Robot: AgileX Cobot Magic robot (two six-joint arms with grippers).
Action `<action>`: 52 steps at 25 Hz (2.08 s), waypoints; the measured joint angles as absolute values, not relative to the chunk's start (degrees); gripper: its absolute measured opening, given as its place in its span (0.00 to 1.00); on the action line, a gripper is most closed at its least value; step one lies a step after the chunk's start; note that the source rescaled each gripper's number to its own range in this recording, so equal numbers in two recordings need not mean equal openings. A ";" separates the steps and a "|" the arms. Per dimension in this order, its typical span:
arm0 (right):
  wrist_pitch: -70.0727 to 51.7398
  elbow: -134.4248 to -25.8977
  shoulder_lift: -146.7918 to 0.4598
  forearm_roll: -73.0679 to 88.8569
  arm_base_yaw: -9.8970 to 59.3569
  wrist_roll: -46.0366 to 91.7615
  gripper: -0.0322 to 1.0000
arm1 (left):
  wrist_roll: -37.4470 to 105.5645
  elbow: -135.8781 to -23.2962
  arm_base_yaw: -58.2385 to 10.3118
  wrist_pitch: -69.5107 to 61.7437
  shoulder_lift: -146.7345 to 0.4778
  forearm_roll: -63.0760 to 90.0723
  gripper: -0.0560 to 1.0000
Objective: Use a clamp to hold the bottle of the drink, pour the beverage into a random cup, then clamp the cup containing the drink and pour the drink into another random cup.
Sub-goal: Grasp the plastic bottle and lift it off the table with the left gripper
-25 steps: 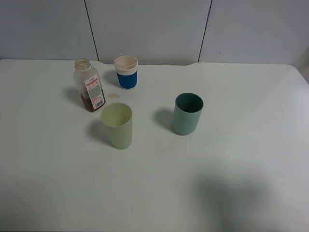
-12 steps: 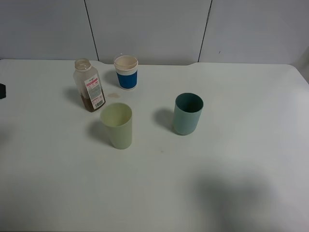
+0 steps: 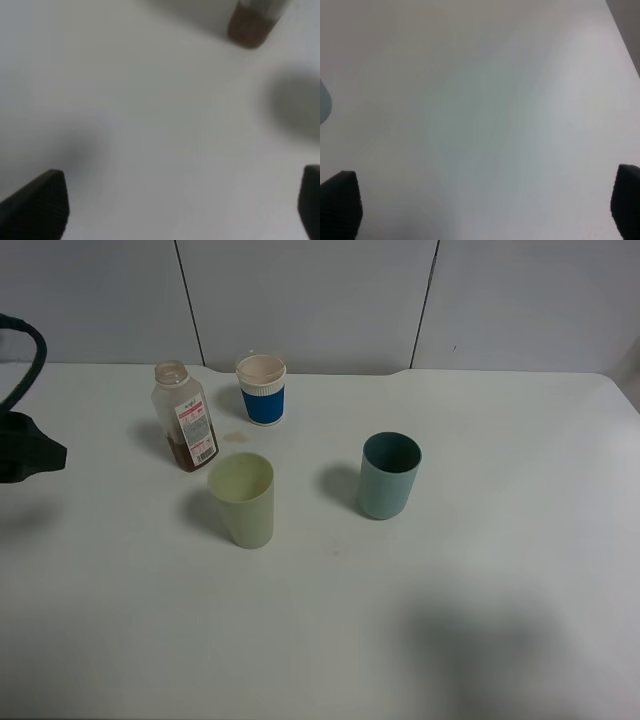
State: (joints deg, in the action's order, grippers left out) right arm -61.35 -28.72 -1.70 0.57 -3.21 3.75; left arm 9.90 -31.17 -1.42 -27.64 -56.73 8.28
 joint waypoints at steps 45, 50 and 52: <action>-61.35 -28.72 -1.70 0.57 -3.21 3.75 1.00 | -10.39 -31.36 -15.76 33.38 -100.35 -16.50 0.87; -61.35 -28.72 -1.70 0.57 -3.21 3.75 1.00 | -11.38 -31.36 -12.40 38.55 -103.19 -19.73 0.83; -61.35 -28.72 -1.70 0.57 -3.21 3.75 1.00 | -11.67 -31.37 -11.22 40.47 -104.14 -20.44 0.82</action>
